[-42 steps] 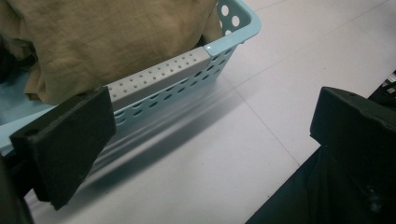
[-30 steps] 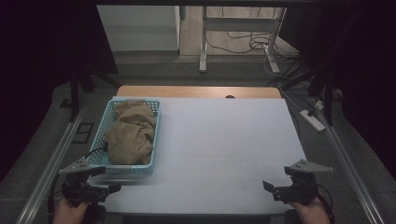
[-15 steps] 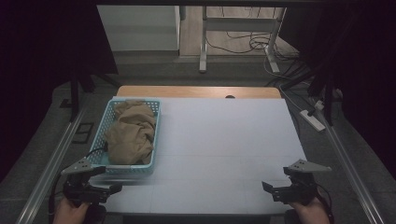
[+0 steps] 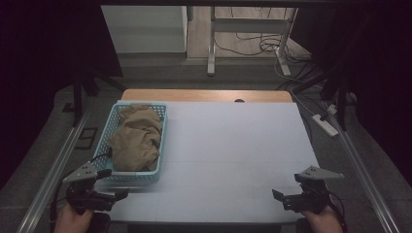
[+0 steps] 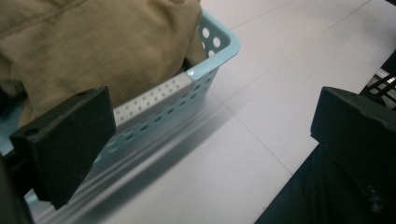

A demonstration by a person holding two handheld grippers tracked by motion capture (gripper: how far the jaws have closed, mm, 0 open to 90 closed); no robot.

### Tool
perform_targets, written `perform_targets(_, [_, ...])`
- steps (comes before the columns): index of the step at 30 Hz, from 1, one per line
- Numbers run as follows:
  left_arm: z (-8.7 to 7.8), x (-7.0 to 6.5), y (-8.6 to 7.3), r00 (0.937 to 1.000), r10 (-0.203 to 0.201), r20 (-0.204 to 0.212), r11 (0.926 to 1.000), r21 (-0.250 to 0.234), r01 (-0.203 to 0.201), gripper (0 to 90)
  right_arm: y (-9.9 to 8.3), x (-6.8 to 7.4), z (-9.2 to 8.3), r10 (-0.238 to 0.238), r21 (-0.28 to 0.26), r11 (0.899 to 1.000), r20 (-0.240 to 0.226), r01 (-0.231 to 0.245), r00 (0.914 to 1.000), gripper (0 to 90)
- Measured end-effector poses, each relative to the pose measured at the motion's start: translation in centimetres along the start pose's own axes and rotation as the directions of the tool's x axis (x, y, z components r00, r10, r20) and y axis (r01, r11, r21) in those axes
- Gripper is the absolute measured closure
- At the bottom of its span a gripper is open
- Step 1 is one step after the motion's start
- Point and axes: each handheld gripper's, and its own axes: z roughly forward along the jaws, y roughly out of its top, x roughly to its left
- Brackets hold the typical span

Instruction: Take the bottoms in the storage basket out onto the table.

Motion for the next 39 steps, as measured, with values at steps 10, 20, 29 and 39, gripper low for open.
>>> perform_targets(10, [-0.1,0.7,0.5,0.998,-0.051,0.037,0.9983,-0.027,0.052,0.0,0.0,-0.1,0.1,0.005,0.004,1.0,0.0,-0.005,1.0,0.1])
perform_targets(20, [0.1,1.6,1.2,0.9973,-0.073,-0.006,0.997,-0.025,0.073,2.3,0.0,-0.1,0.2,0.008,0.011,1.0,0.002,-0.008,1.0,0.1])
perform_targets(29, [0.9,1.9,1.9,0.9978,-0.058,-0.031,0.9983,0.009,0.058,0.3,0.1,0.0,0.2,0.008,0.021,1.0,0.005,-0.008,1.0,0.1])
perform_targets(39, [1.1,2.6,3.1,0.9945,-0.094,-0.046,0.9956,0.003,0.094,0.0,0.1,0.0,0.3,0.01,0.028,1.0,0.008,-0.011,0.9999,0.1])
